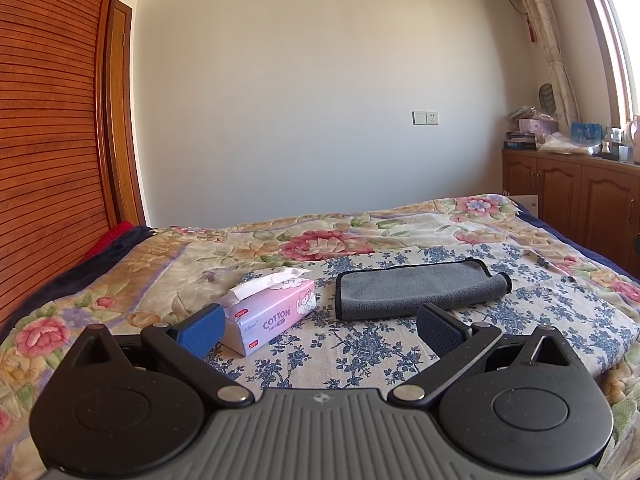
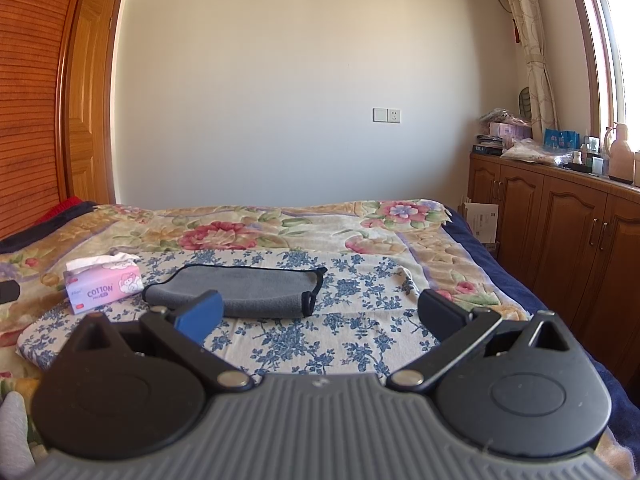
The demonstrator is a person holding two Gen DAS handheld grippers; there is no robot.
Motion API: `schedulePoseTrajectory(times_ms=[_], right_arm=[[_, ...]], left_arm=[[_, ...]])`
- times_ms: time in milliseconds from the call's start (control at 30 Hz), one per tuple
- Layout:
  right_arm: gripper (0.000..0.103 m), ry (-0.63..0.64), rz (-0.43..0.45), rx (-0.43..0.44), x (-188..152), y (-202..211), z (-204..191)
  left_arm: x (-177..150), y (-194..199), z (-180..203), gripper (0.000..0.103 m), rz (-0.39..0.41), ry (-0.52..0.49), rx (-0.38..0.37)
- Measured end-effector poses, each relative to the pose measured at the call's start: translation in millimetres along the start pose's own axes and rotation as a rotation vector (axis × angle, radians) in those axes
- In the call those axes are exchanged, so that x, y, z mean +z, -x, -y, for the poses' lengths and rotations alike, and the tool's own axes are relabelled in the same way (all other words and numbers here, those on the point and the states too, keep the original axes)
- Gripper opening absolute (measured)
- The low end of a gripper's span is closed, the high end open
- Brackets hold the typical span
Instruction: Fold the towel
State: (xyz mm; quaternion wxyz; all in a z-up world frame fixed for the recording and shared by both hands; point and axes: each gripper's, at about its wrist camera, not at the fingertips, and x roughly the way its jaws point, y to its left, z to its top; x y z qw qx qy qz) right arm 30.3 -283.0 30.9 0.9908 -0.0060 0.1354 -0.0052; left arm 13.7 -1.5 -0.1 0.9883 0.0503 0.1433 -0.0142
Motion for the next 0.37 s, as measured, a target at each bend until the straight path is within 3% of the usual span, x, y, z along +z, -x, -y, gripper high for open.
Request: schedulePoseTrajectory(times_ms=[367], right_arm=[[0.103,0.001,0.0,0.0,0.0,0.0,0.0]], left_arm=[[-1.4,-0.3,-0.9,0.103,0.004,0.001,-0.001]])
